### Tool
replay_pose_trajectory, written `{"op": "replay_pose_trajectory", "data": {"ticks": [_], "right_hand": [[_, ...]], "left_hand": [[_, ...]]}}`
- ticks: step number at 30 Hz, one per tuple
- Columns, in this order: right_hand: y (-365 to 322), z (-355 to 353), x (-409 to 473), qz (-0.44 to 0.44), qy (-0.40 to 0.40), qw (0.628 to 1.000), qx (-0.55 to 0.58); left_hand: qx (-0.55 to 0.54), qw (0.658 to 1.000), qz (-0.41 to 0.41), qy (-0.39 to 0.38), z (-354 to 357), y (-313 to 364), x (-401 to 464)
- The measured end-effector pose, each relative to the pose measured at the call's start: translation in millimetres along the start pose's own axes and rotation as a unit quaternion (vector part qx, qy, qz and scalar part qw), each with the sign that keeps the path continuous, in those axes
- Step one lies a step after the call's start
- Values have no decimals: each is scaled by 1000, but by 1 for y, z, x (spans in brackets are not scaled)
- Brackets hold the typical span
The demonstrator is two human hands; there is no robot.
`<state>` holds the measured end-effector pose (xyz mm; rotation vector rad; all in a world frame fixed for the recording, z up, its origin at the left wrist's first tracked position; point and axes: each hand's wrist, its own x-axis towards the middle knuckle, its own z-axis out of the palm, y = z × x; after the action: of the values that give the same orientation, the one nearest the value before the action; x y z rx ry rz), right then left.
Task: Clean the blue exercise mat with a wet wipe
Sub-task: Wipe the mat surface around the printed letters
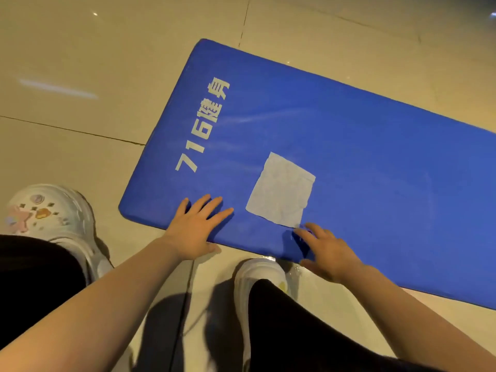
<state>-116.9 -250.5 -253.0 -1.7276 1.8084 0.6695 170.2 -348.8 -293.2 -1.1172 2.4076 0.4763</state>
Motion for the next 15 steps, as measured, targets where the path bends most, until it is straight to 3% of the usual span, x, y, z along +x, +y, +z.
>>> {"op": "replay_pose_trajectory", "data": {"ticks": [2, 7, 10, 15], "right_hand": [[9, 17, 6, 5, 12, 1000, 16], [21, 34, 16, 6, 51, 998, 31], [14, 38, 16, 5, 62, 998, -6], [13, 39, 8, 19, 79, 996, -35]], "left_hand": [[39, 999, 7, -22, 14, 2, 11], [101, 989, 53, 95, 36, -8, 20], [204, 974, 62, 80, 34, -7, 13], [191, 979, 49, 59, 9, 2, -2]]}}
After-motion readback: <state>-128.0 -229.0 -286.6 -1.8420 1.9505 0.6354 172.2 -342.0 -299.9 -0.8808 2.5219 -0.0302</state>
